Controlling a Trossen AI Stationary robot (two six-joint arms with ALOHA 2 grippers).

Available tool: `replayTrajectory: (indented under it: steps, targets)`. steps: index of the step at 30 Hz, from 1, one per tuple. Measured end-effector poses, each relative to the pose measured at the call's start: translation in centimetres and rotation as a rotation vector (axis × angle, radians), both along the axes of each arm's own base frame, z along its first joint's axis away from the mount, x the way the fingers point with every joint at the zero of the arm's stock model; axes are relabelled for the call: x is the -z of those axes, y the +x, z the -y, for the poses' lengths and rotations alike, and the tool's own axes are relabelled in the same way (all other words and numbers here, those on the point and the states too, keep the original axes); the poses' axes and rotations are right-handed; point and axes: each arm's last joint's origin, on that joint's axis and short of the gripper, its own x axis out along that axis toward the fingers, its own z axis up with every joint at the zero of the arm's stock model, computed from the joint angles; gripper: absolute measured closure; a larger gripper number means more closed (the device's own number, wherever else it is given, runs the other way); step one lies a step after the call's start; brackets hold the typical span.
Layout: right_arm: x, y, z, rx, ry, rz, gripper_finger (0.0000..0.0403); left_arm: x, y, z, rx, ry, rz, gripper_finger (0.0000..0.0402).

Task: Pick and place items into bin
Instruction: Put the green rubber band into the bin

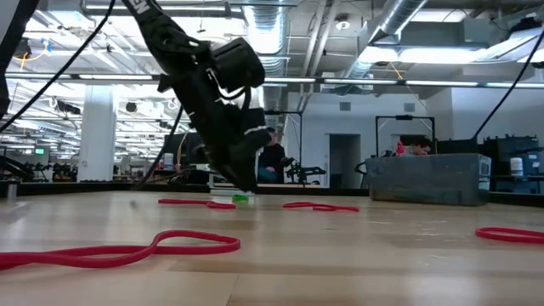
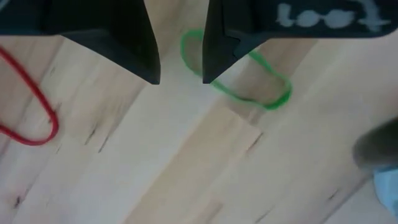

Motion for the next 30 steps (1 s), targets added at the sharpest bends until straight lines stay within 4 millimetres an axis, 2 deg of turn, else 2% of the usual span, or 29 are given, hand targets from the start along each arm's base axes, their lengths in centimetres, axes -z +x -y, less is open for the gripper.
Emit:
replayTrajectory:
  steps: [6,12,23,30]
  targets:
    - [1.0,0.1,-1.4,-0.013,-0.022,-0.042,0.0321,0.1,-0.2,-0.2,-0.051,0.062,-0.068,0.0309]
    - [2.4,0.9,-2.6,-0.023,-0.020,-0.119,0.0321,0.8,-0.2,0.0,-0.041,-0.032,-0.071,0.0310]
    - [4.4,2.5,-3.9,0.010,0.019,-0.187,0.0321,0.8,-0.1,0.3,-0.033,-0.053,-0.065,0.0310]
    - [6.1,2.9,-5.2,-0.015,-0.028,-0.244,0.0321,0.8,0.0,1.5,0.007,-0.067,-0.064,0.0310]
